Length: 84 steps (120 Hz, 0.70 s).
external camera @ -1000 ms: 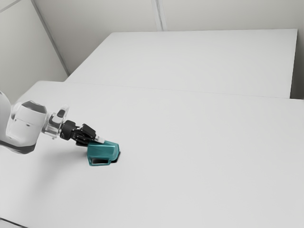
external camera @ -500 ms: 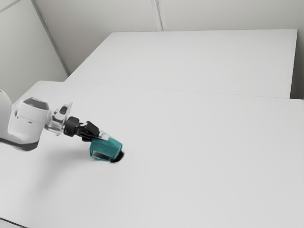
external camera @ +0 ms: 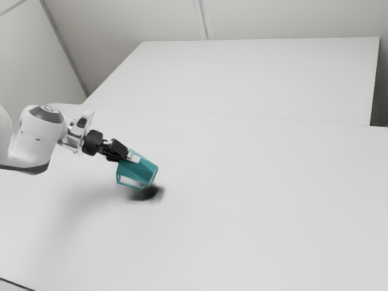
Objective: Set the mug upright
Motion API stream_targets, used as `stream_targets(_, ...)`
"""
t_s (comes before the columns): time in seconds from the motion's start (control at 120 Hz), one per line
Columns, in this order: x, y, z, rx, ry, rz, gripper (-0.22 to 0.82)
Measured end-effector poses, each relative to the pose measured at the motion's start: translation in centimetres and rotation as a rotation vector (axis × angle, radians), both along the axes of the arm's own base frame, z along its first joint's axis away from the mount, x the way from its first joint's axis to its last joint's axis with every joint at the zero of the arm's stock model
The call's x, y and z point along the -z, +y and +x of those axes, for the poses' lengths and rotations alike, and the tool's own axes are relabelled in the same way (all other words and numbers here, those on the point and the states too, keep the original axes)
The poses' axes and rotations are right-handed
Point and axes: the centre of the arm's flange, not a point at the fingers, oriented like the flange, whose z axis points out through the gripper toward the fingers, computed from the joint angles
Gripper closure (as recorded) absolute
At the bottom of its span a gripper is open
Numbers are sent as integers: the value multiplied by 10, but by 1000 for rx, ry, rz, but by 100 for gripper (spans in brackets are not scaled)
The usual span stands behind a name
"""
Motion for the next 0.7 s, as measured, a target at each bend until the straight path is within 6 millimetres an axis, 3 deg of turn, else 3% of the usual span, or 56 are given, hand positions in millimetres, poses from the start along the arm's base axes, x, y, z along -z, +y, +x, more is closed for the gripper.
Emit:
stream_targets(0.267,-18,-34,27,141,-53,200,79)
stream_targets(0.392,-28,-56,42,253,-89,380,79)
stream_targets(0.7,-39,-86,62,475,-130,797,79)
